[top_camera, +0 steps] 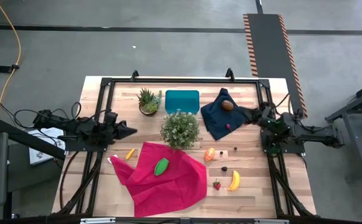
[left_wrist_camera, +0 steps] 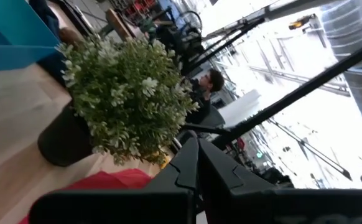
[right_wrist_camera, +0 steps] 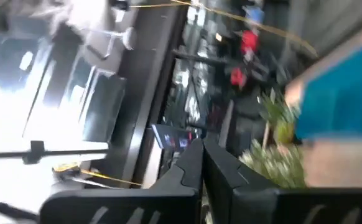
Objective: Pick and placing Produce into tupperware
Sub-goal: Put the red cherry into the blue bin
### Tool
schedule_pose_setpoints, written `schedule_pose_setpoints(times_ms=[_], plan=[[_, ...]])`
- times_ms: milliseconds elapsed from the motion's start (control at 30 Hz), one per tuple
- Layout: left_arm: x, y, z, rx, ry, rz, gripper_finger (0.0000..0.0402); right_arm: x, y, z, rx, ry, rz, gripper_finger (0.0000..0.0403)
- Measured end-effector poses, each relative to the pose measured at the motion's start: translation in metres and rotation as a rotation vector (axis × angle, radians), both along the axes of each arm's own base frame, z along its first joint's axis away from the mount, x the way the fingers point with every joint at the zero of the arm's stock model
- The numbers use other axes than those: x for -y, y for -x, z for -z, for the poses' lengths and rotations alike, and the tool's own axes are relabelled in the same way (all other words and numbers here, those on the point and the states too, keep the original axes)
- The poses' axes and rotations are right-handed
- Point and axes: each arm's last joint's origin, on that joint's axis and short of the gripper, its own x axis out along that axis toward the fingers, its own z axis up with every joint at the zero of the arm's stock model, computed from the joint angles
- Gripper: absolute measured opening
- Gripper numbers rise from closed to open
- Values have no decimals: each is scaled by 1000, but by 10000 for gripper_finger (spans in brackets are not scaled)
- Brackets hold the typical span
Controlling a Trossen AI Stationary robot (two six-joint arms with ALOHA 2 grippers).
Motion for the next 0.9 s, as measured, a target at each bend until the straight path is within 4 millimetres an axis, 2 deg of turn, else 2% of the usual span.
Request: schedule_pose_setpoints(times_ms=[133, 267, 367, 533, 633, 733, 900], plan=[[-1, 0, 0, -5, -1, -24, 1, -2, 11, -46, 90, 239, 82, 0], [-3, 0, 1, -8, 4, -93, 1, -2, 13, -86, 15, 425, 144, 0], [-4, 1, 0, -4, 7, -128, 1, -3, 9, -111, -111, 580, 146, 0], [-5, 2, -5, 53, 23, -156, 1, -4, -10, -145, -359, 781, 90, 0], [-5, 2, -6, 63, 26, -157, 1, -2, -22, -160, -509, 757, 28, 0], [-5, 2, -6, 63, 26, -157, 1, 2, -29, -165, -733, 641, -55, 0], [-5, 2, -6, 62, 28, -167, 1, 5, -37, -157, -1132, 425, -198, 0]])
